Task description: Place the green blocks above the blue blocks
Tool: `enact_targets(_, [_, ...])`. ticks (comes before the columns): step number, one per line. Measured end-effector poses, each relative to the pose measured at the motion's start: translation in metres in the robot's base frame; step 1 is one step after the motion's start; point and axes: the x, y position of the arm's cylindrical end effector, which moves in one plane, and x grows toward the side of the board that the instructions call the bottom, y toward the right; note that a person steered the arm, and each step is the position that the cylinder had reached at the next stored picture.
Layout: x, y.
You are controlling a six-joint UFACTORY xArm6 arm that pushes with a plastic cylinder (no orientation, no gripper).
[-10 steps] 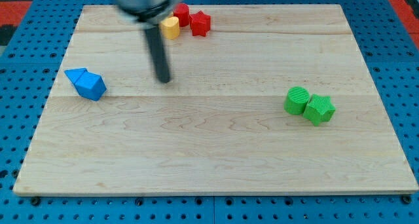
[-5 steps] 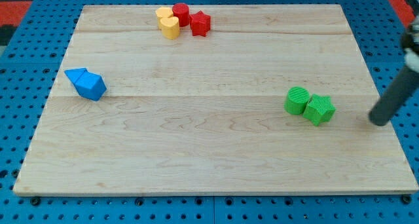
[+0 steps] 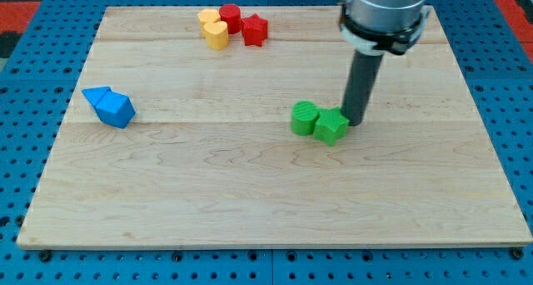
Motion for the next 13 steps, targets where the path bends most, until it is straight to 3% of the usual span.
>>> enact_targets(1, [-0.004, 0.046])
enact_targets(2, [0.041, 0.04])
enact_targets(6, [-0.001, -0.105])
enact_targets(7, [-0.004, -0.05])
enact_targets(8, [-0.032, -0.051])
enact_targets(10, [-0.042, -0.098])
enact_targets(11, [-0.019, -0.075])
enact_targets(12, [-0.02, -0.103])
enact_targets(13, [-0.046, -0.118])
